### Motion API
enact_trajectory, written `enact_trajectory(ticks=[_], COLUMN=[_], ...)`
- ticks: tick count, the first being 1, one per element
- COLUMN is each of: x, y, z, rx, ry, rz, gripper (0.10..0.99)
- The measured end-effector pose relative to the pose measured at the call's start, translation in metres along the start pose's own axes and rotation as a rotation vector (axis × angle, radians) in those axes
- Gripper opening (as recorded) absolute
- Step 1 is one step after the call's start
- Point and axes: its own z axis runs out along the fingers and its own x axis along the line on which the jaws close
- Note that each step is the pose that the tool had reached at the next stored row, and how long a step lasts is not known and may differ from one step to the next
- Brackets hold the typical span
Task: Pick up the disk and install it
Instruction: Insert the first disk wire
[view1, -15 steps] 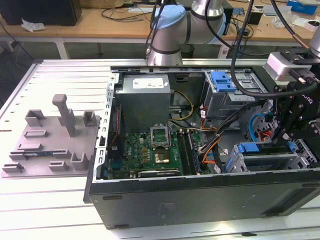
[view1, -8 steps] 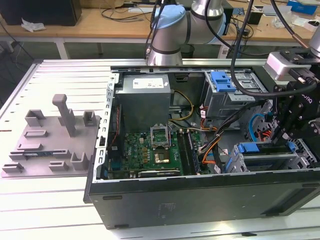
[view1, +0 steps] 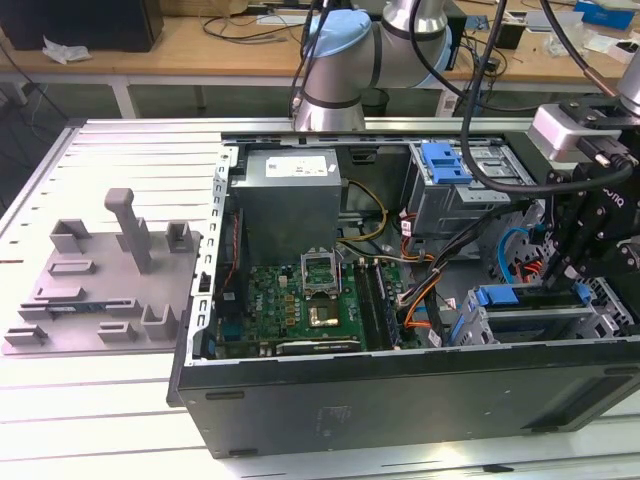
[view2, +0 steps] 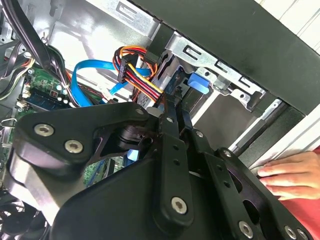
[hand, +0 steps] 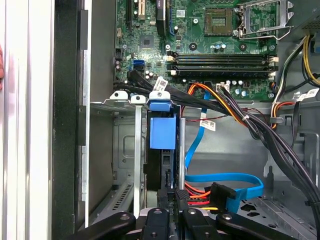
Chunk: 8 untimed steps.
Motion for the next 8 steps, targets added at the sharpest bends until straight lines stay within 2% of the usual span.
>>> enact_trajectory(ticks=[2, 6, 8], x=[0.0, 0.0006, 0.0006], y=[0.0, 0.0002, 0.0002], z=[-0.0016, -0.0103, -0.0105], rx=[0.0, 0.0, 0.0], ry=[-0.0018, 0.0002, 0.0001], rz=[0.0, 0.0, 0.0], gripper=[0.169, 0.169, 0.169])
